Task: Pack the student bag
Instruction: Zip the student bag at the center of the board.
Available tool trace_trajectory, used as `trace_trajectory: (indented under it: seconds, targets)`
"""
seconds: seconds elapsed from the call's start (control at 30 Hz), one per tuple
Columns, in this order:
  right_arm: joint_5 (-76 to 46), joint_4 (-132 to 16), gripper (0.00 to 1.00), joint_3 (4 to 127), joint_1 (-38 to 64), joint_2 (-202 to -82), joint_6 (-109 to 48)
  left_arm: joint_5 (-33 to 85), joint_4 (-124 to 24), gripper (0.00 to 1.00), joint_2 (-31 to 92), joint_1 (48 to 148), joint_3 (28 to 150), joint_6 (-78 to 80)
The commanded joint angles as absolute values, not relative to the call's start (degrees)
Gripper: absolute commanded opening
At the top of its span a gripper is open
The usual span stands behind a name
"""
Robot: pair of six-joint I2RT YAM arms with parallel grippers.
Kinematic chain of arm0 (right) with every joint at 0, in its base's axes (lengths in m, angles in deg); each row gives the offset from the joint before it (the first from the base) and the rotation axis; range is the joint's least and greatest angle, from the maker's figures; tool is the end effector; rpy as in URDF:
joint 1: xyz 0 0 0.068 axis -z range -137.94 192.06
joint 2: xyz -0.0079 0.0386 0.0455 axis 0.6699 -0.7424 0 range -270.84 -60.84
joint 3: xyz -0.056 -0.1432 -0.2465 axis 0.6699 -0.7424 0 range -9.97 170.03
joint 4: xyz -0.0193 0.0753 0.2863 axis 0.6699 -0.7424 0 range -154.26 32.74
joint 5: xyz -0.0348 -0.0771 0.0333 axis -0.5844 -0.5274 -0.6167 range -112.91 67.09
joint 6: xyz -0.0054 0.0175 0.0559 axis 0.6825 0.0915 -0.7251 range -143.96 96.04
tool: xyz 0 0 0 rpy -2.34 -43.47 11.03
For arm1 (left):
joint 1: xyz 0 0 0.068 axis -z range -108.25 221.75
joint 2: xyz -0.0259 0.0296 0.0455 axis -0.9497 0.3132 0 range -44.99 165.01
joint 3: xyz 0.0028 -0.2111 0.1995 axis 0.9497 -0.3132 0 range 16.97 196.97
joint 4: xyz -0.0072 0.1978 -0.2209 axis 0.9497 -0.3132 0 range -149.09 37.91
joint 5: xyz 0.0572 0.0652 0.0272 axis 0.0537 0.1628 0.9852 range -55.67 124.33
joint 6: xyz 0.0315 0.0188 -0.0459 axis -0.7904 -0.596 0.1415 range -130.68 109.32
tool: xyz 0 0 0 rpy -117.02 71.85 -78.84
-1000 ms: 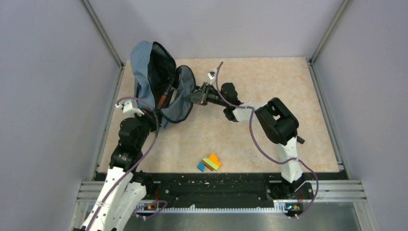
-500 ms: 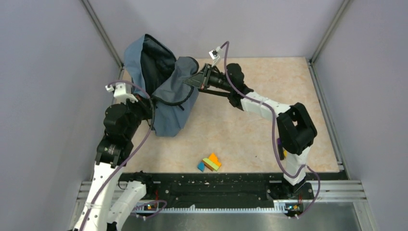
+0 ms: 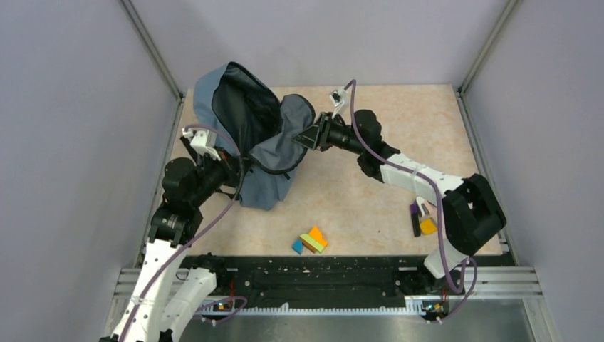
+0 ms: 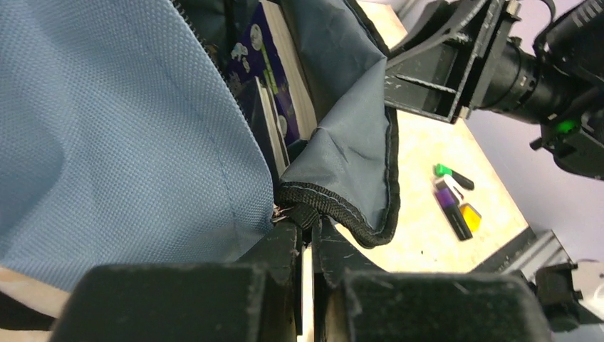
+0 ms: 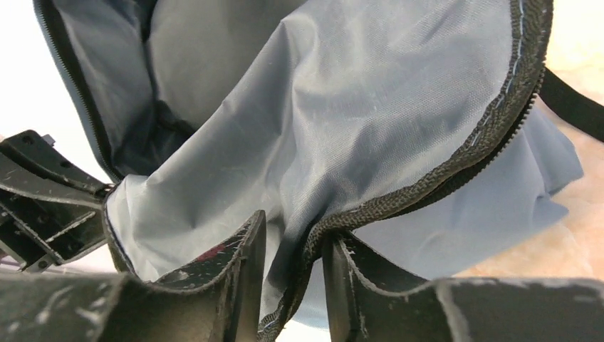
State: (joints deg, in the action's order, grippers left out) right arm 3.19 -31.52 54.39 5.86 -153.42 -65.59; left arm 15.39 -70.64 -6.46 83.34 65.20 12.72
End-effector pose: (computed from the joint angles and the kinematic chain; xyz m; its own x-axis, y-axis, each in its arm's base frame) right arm 0.3293 0.2644 0.3099 -0.6140 0.2898 -0.7342 -0.6385 0.3645 0.6779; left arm 0.1738 -0.0498 0.3784 -0.3385 -0.3139 -0.8870 0.4030 0.8035 -0.4382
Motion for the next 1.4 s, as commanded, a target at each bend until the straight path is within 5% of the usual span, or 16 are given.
trace_trajectory:
  seconds: [0.0, 0.17, 0.37, 0.5, 0.6, 0.7, 1.37]
  targets:
    - [-0.4, -28.9, 0.35, 52.6, 6.1, -149.5, -63.3, 11.1, -61.8, 0.00, -9.6, 83.2, 62.8, 11.6]
    - [-4.9, -35.9, 0.50, 52.8, 6.1, -146.6, -58.7, 11.5, -63.9, 0.00, -10.7, 83.2, 62.6, 11.2]
    - [-9.3, -43.2, 0.52, 54.2, 6.1, -143.8, -53.6, 10.7, -64.1, 0.00, -10.9, 83.2, 62.3, 11.3]
    - [-7.4, -44.1, 0.19, 54.4, 6.1, -143.7, -53.7, 10.8, -64.0, 0.00, -11.0, 83.2, 62.5, 11.5]
    - [-6.7, -46.5, 0.16, 56.3, 6.0, -143.4, -53.1, 10.3, -63.9, 0.00, -10.8, 83.2, 63.6, 11.5]
    - [-7.9, -49.6, 0.00, 59.3, 6.0, -142.7, -51.1, 10.4, -63.9, 0.00, -11.0, 83.2, 66.0, 11.6]
    - [-4.8, -38.6, 0.07, 74.5, 6.0, -145.2, -59.4, 10.7, -68.6, 0.00, -8.8, 83.2, 78.3, 11.4]
